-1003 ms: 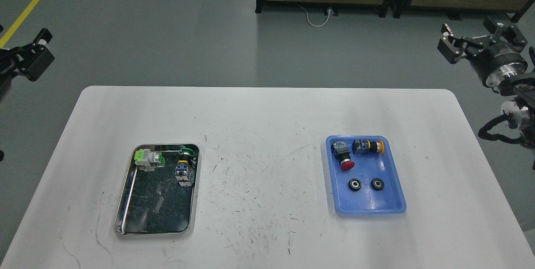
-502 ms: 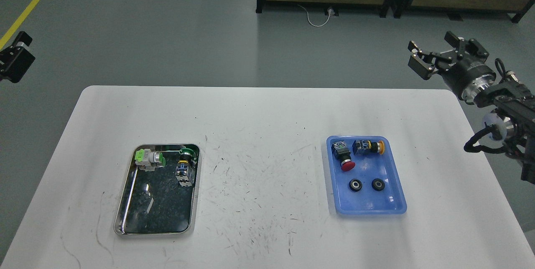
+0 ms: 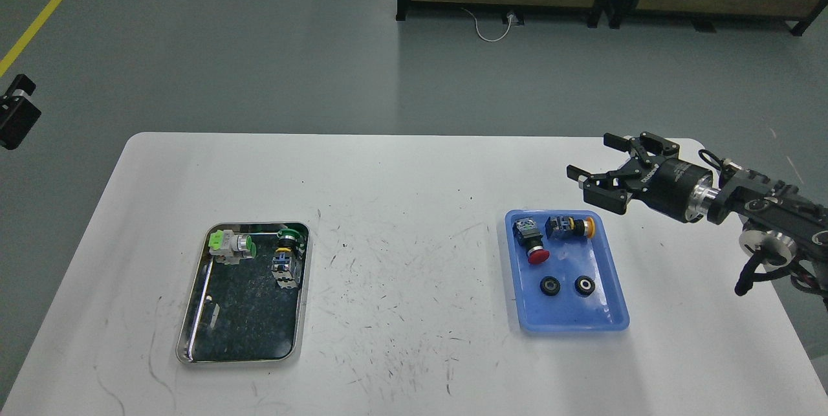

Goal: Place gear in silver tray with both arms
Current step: 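Lower the right gripper into the blue bin and grasp a black gear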

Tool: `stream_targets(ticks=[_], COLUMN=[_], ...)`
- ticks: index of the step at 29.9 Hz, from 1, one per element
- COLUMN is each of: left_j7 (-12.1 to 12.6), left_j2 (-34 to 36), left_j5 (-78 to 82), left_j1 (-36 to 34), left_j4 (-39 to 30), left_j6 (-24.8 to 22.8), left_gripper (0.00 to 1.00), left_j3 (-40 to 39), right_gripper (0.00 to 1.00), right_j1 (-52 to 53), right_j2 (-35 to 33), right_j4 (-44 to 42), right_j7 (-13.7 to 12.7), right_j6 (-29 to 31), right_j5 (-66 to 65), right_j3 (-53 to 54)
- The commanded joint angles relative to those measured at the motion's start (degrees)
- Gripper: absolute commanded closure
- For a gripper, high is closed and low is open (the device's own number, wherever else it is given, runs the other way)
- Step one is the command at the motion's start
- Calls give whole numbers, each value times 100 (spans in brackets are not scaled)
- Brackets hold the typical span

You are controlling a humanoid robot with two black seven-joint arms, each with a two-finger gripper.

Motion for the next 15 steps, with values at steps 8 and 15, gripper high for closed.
stream_targets(ticks=[8, 15], left_j7=[0, 0], left_j2=[-199, -296], left_j5=[1758, 1812], left_j1=[-96, -114], left_j4=[-178, -240], left_j6=[463, 675], left_gripper=[1, 1], left_j3=[321, 409], right_gripper=[0, 0], right_j1=[-66, -207], right_j2=[65, 215], right_j4=[89, 89], right_j7=[-290, -658], right_j6=[568, 559], right_j5=[-593, -743], right_j3=[-734, -840])
